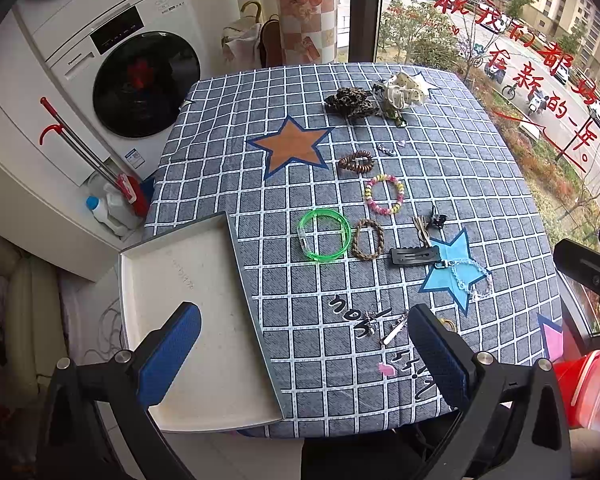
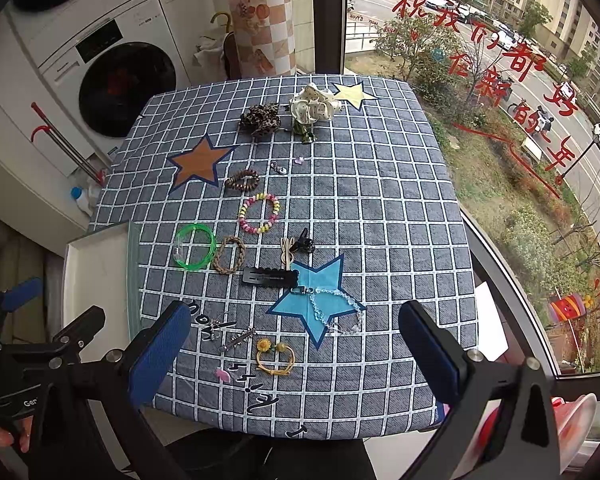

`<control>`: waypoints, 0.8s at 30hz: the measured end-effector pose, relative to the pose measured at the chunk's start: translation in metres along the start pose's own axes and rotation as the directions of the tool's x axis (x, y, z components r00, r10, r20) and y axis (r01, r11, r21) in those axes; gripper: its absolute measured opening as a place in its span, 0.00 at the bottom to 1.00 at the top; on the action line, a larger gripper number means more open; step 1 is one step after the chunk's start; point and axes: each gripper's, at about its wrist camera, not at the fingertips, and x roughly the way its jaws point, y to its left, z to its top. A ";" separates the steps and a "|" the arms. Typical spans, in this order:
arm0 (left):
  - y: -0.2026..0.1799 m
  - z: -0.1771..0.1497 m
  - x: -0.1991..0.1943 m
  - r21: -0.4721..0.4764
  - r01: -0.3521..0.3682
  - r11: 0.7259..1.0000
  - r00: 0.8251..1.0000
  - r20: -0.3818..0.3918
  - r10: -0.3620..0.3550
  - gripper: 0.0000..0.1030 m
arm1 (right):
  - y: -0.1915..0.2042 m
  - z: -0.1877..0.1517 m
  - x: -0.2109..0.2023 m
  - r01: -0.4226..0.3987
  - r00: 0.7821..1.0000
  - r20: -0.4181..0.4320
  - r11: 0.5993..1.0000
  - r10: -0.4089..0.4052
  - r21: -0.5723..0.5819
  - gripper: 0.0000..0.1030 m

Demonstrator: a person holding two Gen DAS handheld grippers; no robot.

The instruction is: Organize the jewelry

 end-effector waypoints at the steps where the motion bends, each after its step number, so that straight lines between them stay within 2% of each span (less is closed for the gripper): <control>1: 0.000 0.000 0.000 0.000 0.000 1.000 1.000 0.000 0.000 1.00 | 0.000 0.000 0.000 0.000 1.000 0.000 1.000 0.000 0.000 1.00; 24: -0.001 -0.006 0.004 0.007 0.000 1.000 1.000 -0.006 0.000 1.00 | -0.001 -0.001 0.002 -0.002 1.000 -0.004 1.000 0.002 0.005 1.00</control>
